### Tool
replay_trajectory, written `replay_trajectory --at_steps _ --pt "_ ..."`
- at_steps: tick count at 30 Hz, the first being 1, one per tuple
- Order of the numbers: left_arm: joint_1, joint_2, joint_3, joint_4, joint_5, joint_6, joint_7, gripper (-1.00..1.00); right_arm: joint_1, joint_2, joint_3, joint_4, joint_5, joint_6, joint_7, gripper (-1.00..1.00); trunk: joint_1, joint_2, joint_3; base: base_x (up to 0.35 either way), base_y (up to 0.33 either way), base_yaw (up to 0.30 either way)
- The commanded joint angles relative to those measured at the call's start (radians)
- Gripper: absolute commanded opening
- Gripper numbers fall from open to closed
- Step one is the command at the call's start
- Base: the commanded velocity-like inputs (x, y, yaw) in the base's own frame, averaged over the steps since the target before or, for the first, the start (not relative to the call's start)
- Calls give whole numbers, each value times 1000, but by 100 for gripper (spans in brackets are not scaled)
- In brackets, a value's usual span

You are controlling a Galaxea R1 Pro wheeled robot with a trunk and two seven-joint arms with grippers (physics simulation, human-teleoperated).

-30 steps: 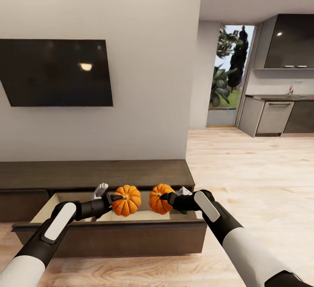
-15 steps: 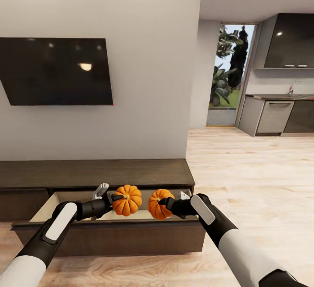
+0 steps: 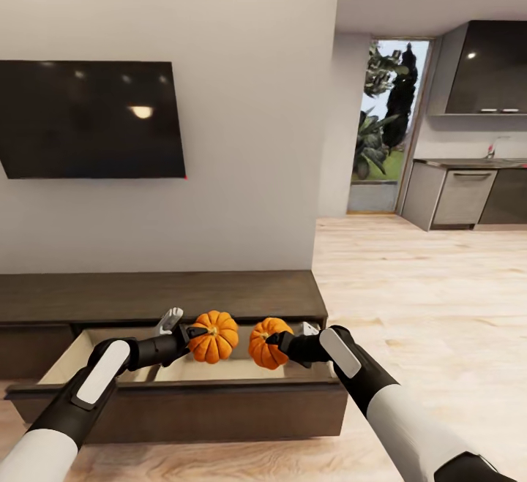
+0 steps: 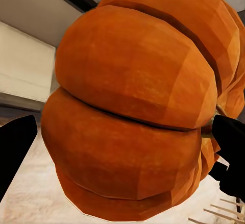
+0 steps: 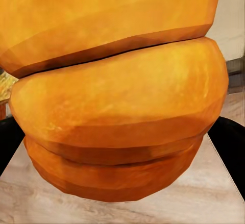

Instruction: Place each of the two pumpkins and all three candles from the living room inside a cabinet in the living room (use any cabinet), then make sure every cabinet is closed, and position the cauldron so it is next to a table in the living room.

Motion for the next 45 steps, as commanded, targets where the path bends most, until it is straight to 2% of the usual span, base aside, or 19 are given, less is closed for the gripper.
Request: replay_trajectory --at_steps 1,8,13,19,25,28,30,34,36,39,42,45 --pt "-1 1 -1 0 -3 2 -5 -100 -1 0 3 -1 -11 0 -10 -100 0 0 -1 218 -135 0" --pt "-1 1 0 0 -3 2 -5 -100 -1 0 5 11 -11 -4 -10 -100 0 0 -1 84 -59 0" --pt "-1 1 0 0 -4 0 -5 -100 -1 0 35 38 -10 -8 -10 -100 0 0 -1 4 -3 0" --pt "-1 1 -1 0 -4 -20 -4 -100 -1 1 41 49 -8 -38 -10 -100 19 -35 -17 0 0 0" --pt "-1 1 -2 1 -14 -24 -4 -100 -3 2 41 49 46 -61 -11 -100 23 -42 -20 0 0 0" --pt "-1 0 0 1 -37 -24 -4 -100 -4 3 41 49 58 -72 -12 -100 35 -63 -29 0 0 0" --pt "-1 0 1 1 -41 -24 -4 -100 -7 3 41 49 60 -77 -11 -100 42 -77 -36 0 0 0" --pt "-1 -1 1 1 -44 -24 3 -100 -27 5 42 52 74 -97 -12 -100 42 -77 -36 0 0 0" --pt "-1 -1 1 1 -44 -24 15 -100 -31 16 43 53 89 -101 -12 -100 42 -77 -36 0 0 0" --pt "-1 -1 1 6 -41 -23 39 -100 -34 48 42 54 106 -103 -12 -100 46 -84 -39 0 0 0" --pt "-1 -1 1 17 -41 -23 45 -100 -41 57 43 55 110 -105 -12 -100 58 -105 -48 0 0 0" --pt "-1 -15 0 23 -40 -22 47 -100 -46 61 43 55 112 -105 -12 -100 65 -119 -54 0 0 0"
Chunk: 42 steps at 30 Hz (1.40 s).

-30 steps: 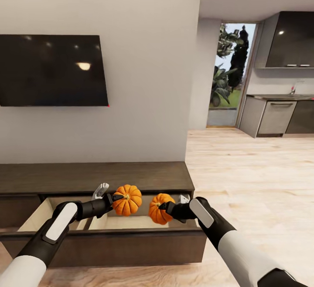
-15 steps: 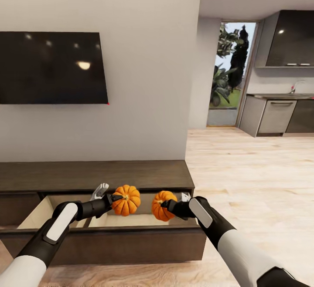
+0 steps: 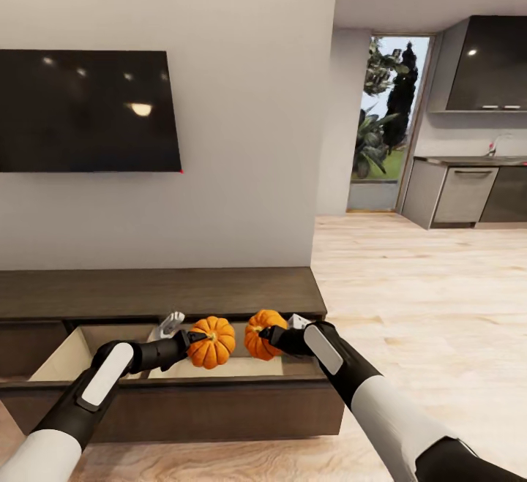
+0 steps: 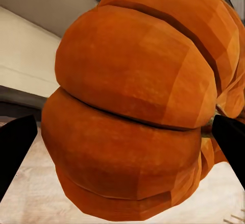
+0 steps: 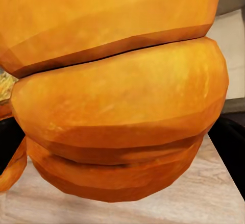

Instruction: Place each of the two pumpkins and all three candles from the living room inside a cabinet in the living room (use any cabinet), then make sure every cabinet is closed, and position the cauldron so it is next to a table in the living room.

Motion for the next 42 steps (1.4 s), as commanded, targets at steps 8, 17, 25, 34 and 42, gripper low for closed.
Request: replay_trajectory --at_steps 8,17,25,34,42 --pt "-1 -9 -1 1 1 3 0 -100 -2 0 4 -1 -10 1 -10 -100 15 -29 -14 0 0 0" --pt "-1 -15 0 1 1 2 0 -100 -2 0 4 37 -9 0 -10 -100 19 -36 -17 0 0 0" --pt "-1 -19 -2 7 0 2 0 -100 -2 0 7 48 -10 -1 -13 -100 19 -36 -17 122 -14 0" --pt "-1 -23 -2 11 -1 1 0 -100 -2 0 7 65 -11 0 -16 -100 19 -36 -17 128 -5 0" --pt "-1 -30 -2 13 -2 1 0 -100 -2 0 7 73 -12 2 -21 -100 19 -36 -17 39 0 0"
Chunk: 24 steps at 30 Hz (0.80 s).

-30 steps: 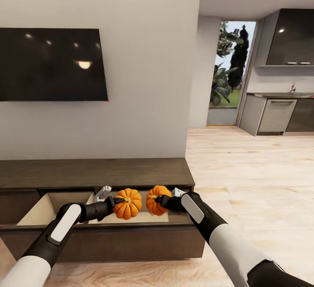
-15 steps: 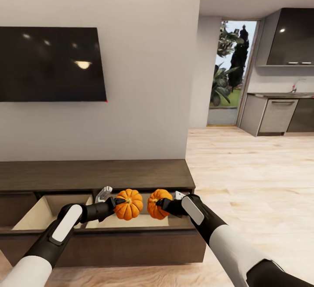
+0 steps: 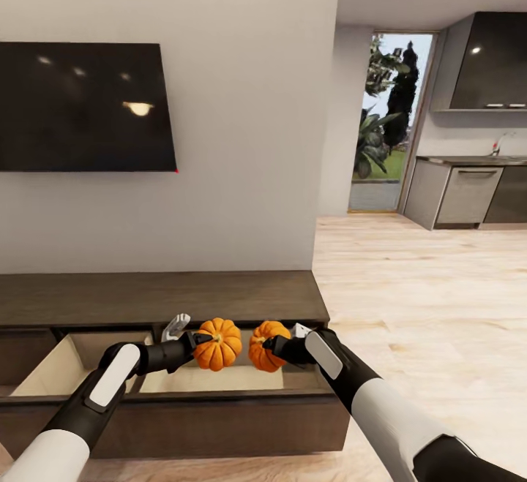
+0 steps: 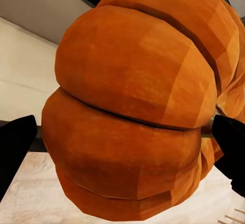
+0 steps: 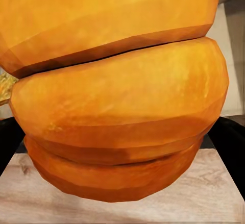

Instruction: Place each of the two pumpkins and all three candles from the living room inside a cabinet in the living room (use any cabinet), then make sure every cabinet is closed, and position the cauldron so it is next to a table in the living room.

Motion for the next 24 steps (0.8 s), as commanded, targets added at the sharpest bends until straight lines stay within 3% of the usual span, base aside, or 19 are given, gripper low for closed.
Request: replay_trajectory --at_steps 1,24 --pt "-1 1 -2 0 1 2 0 -100 -1 -1 4 4 -12 0 -10 -100 4 -8 -4 2 0 0" --pt "-1 1 -1 25 -1 0 0 -100 -1 -1 5 17 -9 -2 -10 -100 92 -169 -76 0 0 0"
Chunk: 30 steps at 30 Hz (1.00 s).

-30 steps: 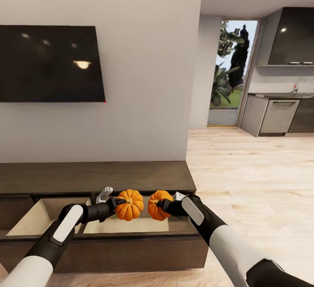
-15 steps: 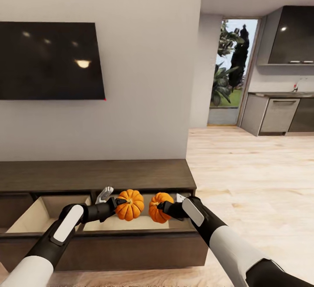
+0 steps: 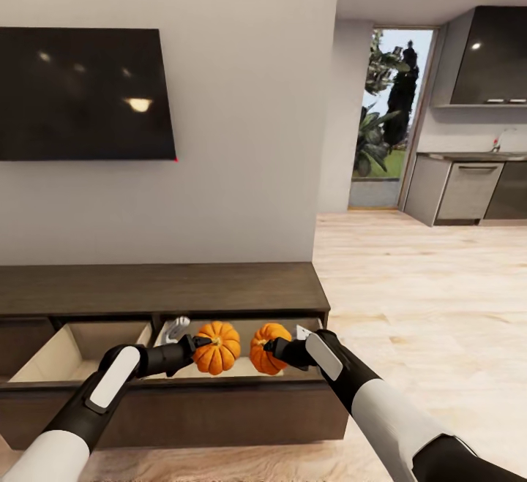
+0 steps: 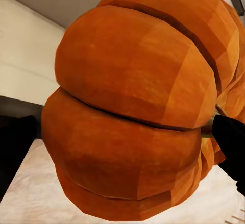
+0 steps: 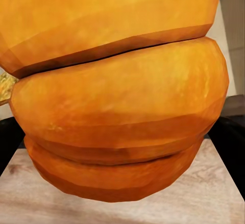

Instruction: Place each of the two pumpkins and all three candles from the living room inside a cabinet in the living room (use any cabinet), then make sure every cabinet is closed, and position the cauldron so it is next to a table in the living room.

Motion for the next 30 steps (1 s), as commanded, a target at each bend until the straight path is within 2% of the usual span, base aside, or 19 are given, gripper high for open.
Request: replay_trajectory --at_steps 1,4,10,15,25,30 --pt "-1 1 -1 0 4 1 0 -100 -1 -1 5 -2 -11 0 -10 -100 4 -8 -4 0 0 0" --pt "-1 2 0 4 1 -23 1 -100 -15 -1 4 1 7 -1 -10 -100 15 -29 -14 0 0 0" --pt "0 2 0 11 0 -39 1 -100 -23 -1 4 0 36 -8 -10 -100 15 -29 -14 0 0 0" --pt "-1 1 0 12 0 -40 1 -100 -24 -1 4 1 38 -32 -10 -100 15 -29 -14 1 0 0" --pt "-1 1 0 15 -1 -40 1 -100 -24 -1 6 2 38 -33 -14 -100 15 -29 -14 114 0 0" --pt "0 1 1 22 -1 -40 20 -100 -24 -1 6 2 37 -25 -51 -100 15 -29 -14 127 13 0"
